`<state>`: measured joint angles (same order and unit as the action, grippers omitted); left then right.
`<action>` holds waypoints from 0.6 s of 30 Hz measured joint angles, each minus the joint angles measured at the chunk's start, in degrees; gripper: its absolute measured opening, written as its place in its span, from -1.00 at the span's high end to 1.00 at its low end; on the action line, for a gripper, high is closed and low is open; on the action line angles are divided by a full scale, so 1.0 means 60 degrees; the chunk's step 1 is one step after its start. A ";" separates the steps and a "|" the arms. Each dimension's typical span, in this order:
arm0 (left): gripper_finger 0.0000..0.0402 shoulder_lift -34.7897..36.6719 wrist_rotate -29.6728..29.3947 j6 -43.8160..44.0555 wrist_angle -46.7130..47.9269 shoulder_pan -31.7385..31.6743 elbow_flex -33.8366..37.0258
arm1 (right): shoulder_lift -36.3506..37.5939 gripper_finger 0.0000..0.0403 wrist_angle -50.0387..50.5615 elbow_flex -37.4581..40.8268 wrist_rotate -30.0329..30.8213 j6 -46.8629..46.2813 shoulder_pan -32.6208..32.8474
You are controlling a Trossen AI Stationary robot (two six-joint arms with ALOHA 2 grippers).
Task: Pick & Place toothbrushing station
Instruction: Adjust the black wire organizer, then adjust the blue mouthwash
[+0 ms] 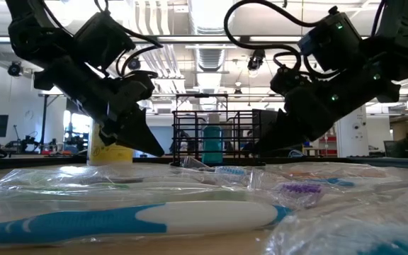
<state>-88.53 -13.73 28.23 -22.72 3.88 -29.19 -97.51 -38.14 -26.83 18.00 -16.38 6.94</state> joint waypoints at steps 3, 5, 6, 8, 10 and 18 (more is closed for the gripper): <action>0.98 0.0023 0.0012 -0.0082 0.0007 0.0000 0.0027 | 0.0004 0.94 -0.0009 0.0000 0.0003 -0.0006 0.0000; 0.97 0.0154 0.0156 -0.0310 0.0168 0.0006 0.0052 | 0.0056 0.94 0.0001 0.0000 -0.0005 0.0005 0.0000; 0.96 0.0261 0.0238 -0.0429 0.0240 0.0007 0.0054 | 0.0112 0.94 -0.0002 0.0000 -0.0023 0.0007 0.0020; 0.97 0.0575 0.0450 -0.0592 0.0453 0.0007 0.0054 | 0.0289 0.94 -0.0030 -0.0003 -0.0228 0.0082 0.0040; 0.98 0.0992 0.0764 -0.0771 0.0799 0.0007 0.0043 | 0.0490 0.94 -0.0054 -0.0007 -0.0557 0.0202 0.0051; 0.97 0.2996 0.1221 -0.1301 0.2696 0.0007 -0.0410 | 0.1392 0.94 -0.0010 -0.0007 -0.1972 0.0601 0.0073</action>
<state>-70.55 -6.41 20.42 -6.54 3.92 -31.65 -89.16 -38.20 -26.87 6.17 -12.78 7.38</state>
